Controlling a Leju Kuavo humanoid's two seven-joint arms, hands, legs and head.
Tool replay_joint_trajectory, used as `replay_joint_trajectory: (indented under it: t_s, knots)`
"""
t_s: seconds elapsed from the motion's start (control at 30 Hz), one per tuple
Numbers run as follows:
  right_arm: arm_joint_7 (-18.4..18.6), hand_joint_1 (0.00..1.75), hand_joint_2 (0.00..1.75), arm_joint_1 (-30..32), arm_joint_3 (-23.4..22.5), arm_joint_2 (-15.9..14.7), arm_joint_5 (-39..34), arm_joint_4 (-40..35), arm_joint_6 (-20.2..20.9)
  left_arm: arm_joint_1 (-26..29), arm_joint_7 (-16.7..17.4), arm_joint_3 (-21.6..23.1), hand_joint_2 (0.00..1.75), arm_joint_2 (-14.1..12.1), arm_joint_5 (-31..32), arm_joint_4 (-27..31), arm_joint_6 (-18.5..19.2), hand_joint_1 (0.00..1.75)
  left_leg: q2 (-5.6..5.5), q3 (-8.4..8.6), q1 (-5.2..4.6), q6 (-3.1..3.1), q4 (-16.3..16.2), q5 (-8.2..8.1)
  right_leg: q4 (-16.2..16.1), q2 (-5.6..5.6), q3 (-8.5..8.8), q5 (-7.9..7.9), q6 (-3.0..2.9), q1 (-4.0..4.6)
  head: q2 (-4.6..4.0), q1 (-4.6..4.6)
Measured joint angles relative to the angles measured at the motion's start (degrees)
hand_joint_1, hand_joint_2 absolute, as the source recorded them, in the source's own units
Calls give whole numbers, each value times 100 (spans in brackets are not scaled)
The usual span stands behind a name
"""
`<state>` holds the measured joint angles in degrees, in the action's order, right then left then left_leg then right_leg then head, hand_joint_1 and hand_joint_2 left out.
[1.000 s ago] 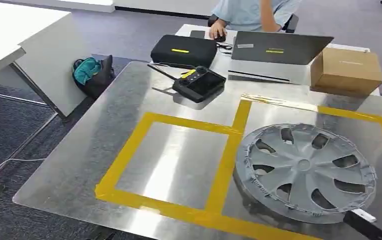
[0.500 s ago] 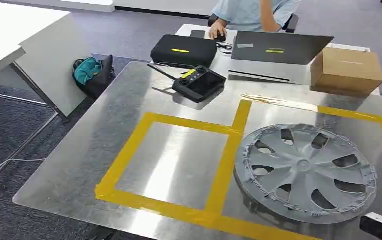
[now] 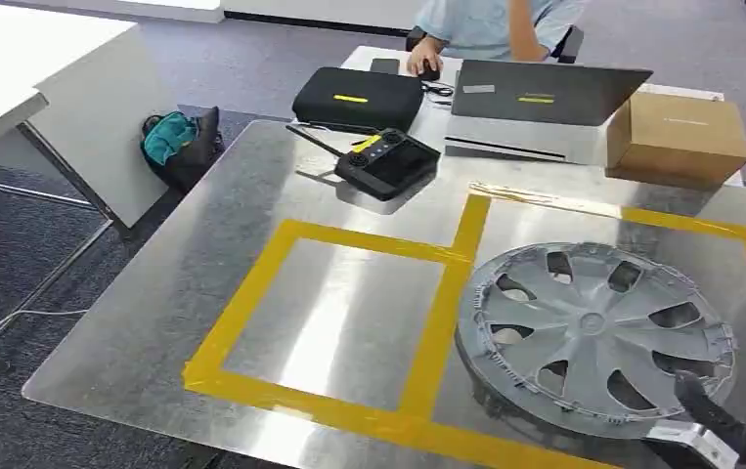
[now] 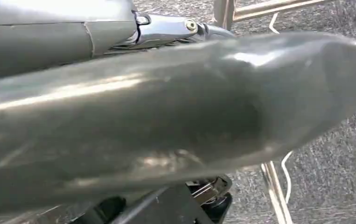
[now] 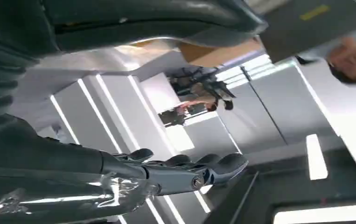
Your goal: Take the parts from the cabinet and place them on the table.
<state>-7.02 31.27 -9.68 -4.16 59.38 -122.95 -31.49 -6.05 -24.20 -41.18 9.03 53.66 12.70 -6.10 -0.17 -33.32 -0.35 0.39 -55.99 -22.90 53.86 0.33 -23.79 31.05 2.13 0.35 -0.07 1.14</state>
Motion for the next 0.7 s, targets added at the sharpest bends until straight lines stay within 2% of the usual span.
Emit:
replay_joint_trajectory:
  t_s: [0.1, 0.17, 0.2, 0.23, 0.27, 0.3, 0.37, 0.4, 0.43, 0.47, 0.5, 0.57, 0.6, 0.63, 0.7]
  knots:
    - [-682, 0, 175, -33, 494, 577, -770, -7, -703, 7, -24, -2, 0, 7, -13, 0, -63, 0, 0, 0, -20, 19, -6, -20, -1, 1, 0, 13, 18, -22, 2, 2]
    - [-1144, 0, 175, -75, 713, 988, -1425, -4, -812, 8, -15, -6, 0, 11, -17, 0, -114, 0, 0, -1, -47, 46, -7, -38, -5, 0, 1, 24, 38, -48, 2, 0]
    - [-1232, 0, 175, -101, 771, 1114, -1587, -4, -814, 8, -11, -9, 0, 13, -17, 0, -125, 0, 0, -3, -62, 60, -6, -47, -16, 0, 0, 27, 46, -63, 2, -2]
    - [-1297, 0, 175, -116, 843, 1282, -1680, -2, -821, 10, 0, -18, 0, 18, -20, 0, -138, 0, 1, 5, -56, 86, 19, -13, -7, 1, 13, 16, 74, -59, 0, -4]
    - [-1358, 0, 175, -121, 889, 1367, -1823, -2, -821, 10, 0, -24, 0, 35, -28, 0, -155, 0, 7, 34, -4, 104, 72, 10, 34, 1, 25, 85, 87, -62, 2, -9]
    - [-1433, 0, 175, -128, 915, 1465, -2105, 6, -823, 6, 0, -33, 0, 41, -39, 0, -179, 0, 10, 33, 3, 112, 72, 10, 269, -7, -67, 253, 105, -52, 0, 22]
    - [-1582, 0, 175, -154, 915, 1693, -2709, 72, -823, 17, 0, -61, 0, 59, -87, 0, -210, 0, 10, 23, 9, 121, 71, 11, 1242, -5, -564, 752, 137, -74, 2, 20]
    - [-1637, 0, 175, -153, 913, 1781, -2984, 140, -823, 32, 0, -89, 0, 63, -101, 0, -232, 0, 11, 15, 9, 121, 69, 11, 1696, -4, -809, 904, 152, -80, 2, 26]
    - [-1717, 0, 175, -145, 900, 1853, -3277, 261, -777, 51, 0, -112, 0, 68, -127, 0, -267, 0, 11, 15, 12, 120, 68, 11, 1963, -5, -976, 916, 167, -90, 2, 24]
    - [-1804, 0, 175, -128, 893, 1907, -3554, 382, -701, 74, -6, -133, 0, 79, -155, 0, -293, 0, 11, 16, 16, 116, 66, 14, 1917, -6, -996, 757, 179, -104, 2, 22]
    - [-1888, 0, 175, -110, 887, 1947, -3709, 470, -659, 90, -11, -142, 0, 87, -155, 0, -299, 0, 10, 16, 25, 109, 61, 16, 1632, -7, -903, 495, 189, -120, 2, 24]
    - [-1990, 0, 175, -115, 856, 2008, -3837, 607, -619, 108, -20, -146, 0, 103, -155, 0, -299, 0, 2, 17, 52, 57, 43, 25, 634, -15, -495, -74, 225, -160, 0, 26]
    - [-2010, 0, 175, -120, 849, 2023, -3861, 657, -602, 113, -20, -153, 0, 96, -157, 0, -299, 0, -8, 3, 36, 3, 28, 32, 254, -16, -330, -103, 254, -178, 0, 30]
    - [-2017, 0, 0, -117, 841, 2036, -3883, 702, -595, 114, -20, -164, 0, 98, -157, 0, -302, 0, -18, -14, 28, -42, 24, 54, 328, 52, -319, -205, 165, -141, 2, 18]
    - [-2036, 0, 0, -110, 806, 2091, -3866, 758, -528, 119, -20, -184, 0, 98, -157, 0, -325, 0, -25, -29, 28, -117, 3, 111, 351, 56, -455, -194, 92, -132, 2, 7]
